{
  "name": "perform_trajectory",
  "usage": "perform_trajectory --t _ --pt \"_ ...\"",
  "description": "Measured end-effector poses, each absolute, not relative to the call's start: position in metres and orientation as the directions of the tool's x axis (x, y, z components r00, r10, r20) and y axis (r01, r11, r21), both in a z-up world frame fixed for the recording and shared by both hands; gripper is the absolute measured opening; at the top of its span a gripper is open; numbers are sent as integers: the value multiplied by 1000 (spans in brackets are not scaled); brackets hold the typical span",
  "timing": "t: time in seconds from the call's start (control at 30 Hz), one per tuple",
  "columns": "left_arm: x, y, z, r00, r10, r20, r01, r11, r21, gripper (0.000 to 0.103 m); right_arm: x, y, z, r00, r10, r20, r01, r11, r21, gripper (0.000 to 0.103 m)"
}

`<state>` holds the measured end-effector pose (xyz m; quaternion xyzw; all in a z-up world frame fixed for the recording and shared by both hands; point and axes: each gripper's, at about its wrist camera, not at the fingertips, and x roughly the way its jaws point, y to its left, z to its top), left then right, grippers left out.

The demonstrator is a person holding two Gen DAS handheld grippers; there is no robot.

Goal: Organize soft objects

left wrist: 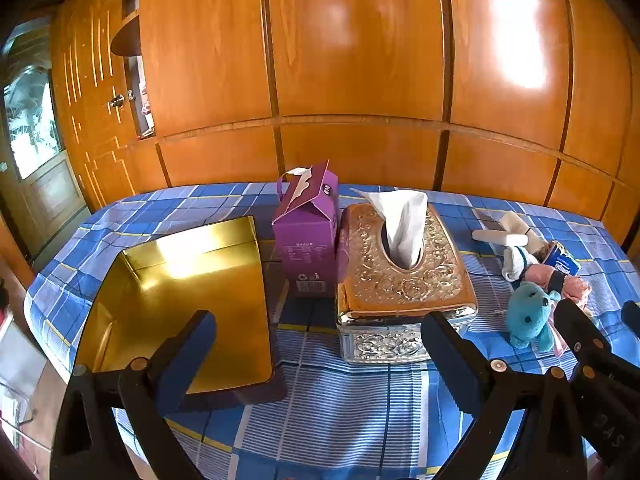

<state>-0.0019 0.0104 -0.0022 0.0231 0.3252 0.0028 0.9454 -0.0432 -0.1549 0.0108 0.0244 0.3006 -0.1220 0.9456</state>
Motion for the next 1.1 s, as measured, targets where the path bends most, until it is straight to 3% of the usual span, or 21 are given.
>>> perform_trajectory --t 1.1 --pt "-6 19 -4 785 24 -619 -5 999 31 103 -43 -149 11 790 -203 -579 230 973 -27 102"
